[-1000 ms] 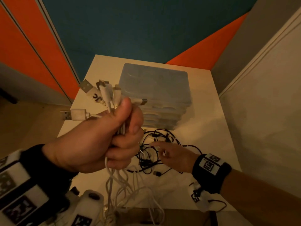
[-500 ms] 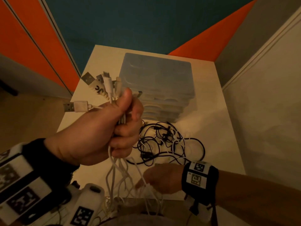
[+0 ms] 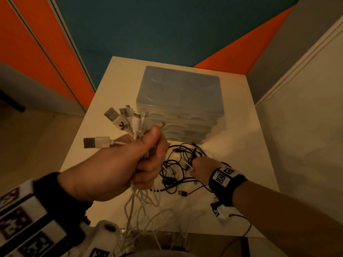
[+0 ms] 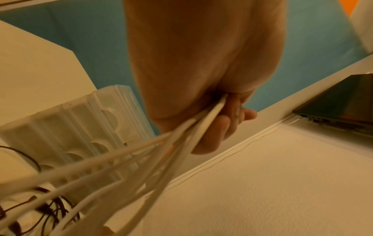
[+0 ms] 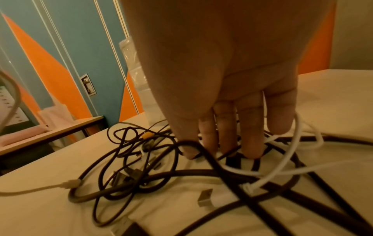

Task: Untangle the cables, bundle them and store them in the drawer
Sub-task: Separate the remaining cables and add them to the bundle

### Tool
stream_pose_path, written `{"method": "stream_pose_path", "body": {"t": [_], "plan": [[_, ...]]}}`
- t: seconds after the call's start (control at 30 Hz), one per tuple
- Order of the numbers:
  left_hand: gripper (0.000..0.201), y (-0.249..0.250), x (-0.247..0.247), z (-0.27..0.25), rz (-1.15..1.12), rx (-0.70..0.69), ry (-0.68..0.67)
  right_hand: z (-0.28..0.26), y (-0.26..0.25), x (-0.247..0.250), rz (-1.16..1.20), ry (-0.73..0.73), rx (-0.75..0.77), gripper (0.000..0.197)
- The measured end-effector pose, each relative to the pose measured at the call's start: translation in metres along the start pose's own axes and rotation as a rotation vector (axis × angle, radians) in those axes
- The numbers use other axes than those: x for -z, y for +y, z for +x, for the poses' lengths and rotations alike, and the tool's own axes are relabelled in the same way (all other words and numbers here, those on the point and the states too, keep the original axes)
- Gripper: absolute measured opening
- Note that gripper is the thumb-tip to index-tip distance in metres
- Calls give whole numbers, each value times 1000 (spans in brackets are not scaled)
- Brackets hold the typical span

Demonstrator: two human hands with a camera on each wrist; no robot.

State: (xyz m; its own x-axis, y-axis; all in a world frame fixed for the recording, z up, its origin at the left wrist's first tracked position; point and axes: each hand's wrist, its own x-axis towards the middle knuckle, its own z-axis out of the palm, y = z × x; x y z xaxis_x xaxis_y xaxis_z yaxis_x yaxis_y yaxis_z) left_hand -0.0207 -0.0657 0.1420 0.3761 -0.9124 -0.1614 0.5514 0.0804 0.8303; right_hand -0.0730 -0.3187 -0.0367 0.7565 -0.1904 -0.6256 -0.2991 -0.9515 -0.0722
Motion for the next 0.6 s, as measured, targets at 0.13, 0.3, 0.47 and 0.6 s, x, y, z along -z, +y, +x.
{"method": "stream_pose_path", "body": {"t": [0.13, 0.3, 0.47, 0.6], "plan": [[40, 3, 2, -5, -53, 14, -37, 0, 3, 0, 20, 33, -30, 22], [40, 4, 7, -10, -94, 22, -43, -3, 19, 18, 129, 230, -97, 11], [39, 6, 11, -13, -102, 14, -42, -5, 33, 25, 120, 302, -72, 15], [40, 8, 12, -14, -111, 12, -37, -8, -8, 8, 104, 341, 311, 40]]}}
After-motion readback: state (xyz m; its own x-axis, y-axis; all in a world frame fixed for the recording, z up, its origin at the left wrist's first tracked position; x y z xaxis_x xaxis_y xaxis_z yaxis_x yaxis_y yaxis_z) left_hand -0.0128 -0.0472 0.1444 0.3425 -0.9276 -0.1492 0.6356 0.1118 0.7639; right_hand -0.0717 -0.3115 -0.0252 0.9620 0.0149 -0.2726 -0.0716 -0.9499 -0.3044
